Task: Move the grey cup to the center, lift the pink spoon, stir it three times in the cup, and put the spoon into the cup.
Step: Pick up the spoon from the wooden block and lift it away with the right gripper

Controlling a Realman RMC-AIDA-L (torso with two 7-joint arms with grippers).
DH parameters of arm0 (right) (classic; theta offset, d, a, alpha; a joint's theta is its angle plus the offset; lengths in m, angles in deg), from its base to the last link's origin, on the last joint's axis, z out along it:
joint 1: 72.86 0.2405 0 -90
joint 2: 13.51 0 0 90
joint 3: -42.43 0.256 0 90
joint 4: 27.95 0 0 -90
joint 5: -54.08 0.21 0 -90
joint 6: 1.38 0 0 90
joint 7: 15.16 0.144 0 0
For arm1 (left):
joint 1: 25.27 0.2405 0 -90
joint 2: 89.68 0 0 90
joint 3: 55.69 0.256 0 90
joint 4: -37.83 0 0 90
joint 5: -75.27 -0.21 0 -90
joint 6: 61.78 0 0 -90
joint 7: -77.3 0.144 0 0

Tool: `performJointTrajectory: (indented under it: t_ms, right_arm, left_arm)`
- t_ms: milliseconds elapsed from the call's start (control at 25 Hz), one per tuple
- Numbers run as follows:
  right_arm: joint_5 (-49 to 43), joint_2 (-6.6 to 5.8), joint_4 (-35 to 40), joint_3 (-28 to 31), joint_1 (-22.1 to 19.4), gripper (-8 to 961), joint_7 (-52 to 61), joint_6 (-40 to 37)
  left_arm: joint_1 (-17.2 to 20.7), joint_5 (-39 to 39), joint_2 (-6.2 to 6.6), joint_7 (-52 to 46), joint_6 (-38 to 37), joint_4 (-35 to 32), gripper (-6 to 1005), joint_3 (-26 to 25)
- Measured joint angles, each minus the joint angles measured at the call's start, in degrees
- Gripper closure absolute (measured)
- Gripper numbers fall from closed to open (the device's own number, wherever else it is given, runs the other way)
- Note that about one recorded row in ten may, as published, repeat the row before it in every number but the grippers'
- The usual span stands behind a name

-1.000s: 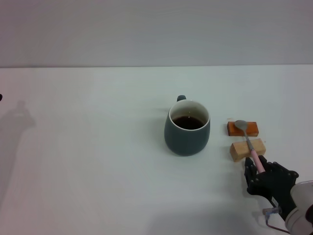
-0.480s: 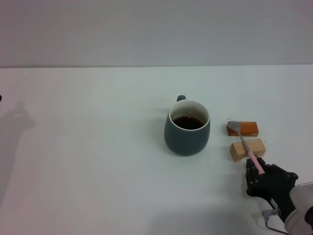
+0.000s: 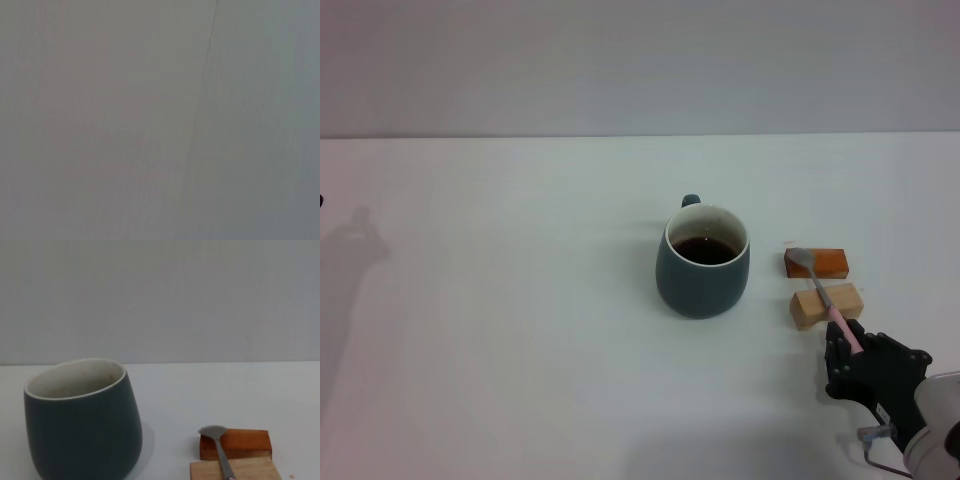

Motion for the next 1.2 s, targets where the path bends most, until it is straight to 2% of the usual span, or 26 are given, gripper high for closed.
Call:
performJointTrajectory:
  t_ms: [800,1040,1080,1200]
  right_arm:
    - [0.0,0.22,-2.1,1.4,-0.9,798,-3.7,0.4]
    - [0.3,0.14,-10.2,2.4,-4.6,797,-12.0,1.1]
    - [0.4,-0.06,-13.6,3.2,-6.2,797,-14.1,2.9]
    - [0.4,-0.07,-16.8,4.5,-7.9,798,-16.4,5.8]
  left_arm:
    - [-0.5,-0.3,0.0,0.0,0.2,0.1,1001,-0.5]
    - [-0.8,-0.1,0.0,0.0,0.5,0.1,1001,-0.5]
    - [-0.8,-0.1,0.0,0.0,0.5,0.2,1001,-0.5]
    - [-0.9,-0.1,0.0,0.0,0.5,0.2,1001,-0.5]
